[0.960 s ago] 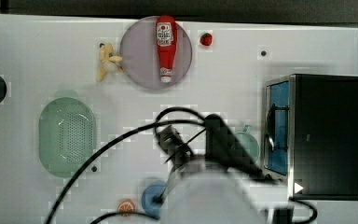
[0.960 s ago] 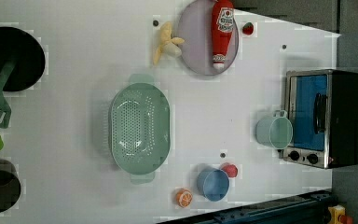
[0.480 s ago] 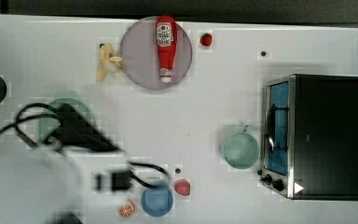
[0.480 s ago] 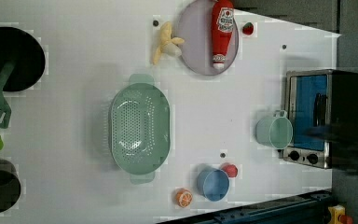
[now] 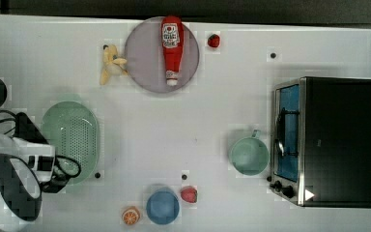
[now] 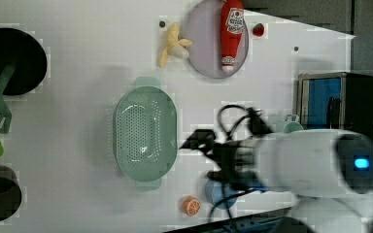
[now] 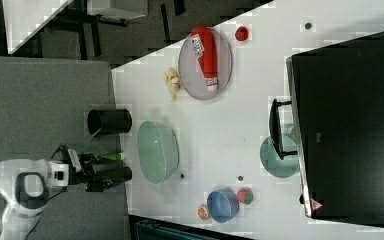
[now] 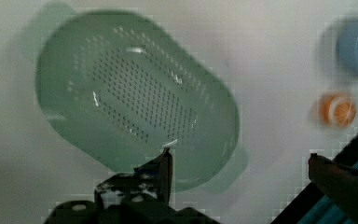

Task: Drag strainer left to right.

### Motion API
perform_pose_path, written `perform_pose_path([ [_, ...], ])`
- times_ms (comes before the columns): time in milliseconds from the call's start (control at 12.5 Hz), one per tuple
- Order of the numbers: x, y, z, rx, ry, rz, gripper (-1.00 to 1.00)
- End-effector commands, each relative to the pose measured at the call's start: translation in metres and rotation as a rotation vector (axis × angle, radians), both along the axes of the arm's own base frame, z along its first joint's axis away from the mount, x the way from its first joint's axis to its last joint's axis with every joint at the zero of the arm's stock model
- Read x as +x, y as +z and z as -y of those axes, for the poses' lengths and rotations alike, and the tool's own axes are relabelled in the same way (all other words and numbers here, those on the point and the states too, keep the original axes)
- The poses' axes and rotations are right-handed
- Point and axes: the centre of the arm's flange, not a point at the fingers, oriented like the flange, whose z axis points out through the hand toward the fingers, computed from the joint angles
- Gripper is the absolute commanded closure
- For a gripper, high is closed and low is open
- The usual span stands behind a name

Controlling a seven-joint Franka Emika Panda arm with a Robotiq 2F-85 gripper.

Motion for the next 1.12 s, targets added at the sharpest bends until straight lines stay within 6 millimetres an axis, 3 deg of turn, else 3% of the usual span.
perform_pose_path([
  [80, 0.014, -0.006, 0.006, -0.015, -0.416, 0.043, -1.00],
  [320, 0.023, -0.065, 0.003, -0.029, -0.612, -0.001, -1.00],
  [640, 0.029, -0.139, 0.003, -0.006, -0.618, -0.025, -1.00],
  [1120, 0.027, -0.204, 0.020, 0.029, -0.627, -0.022, -1.00],
])
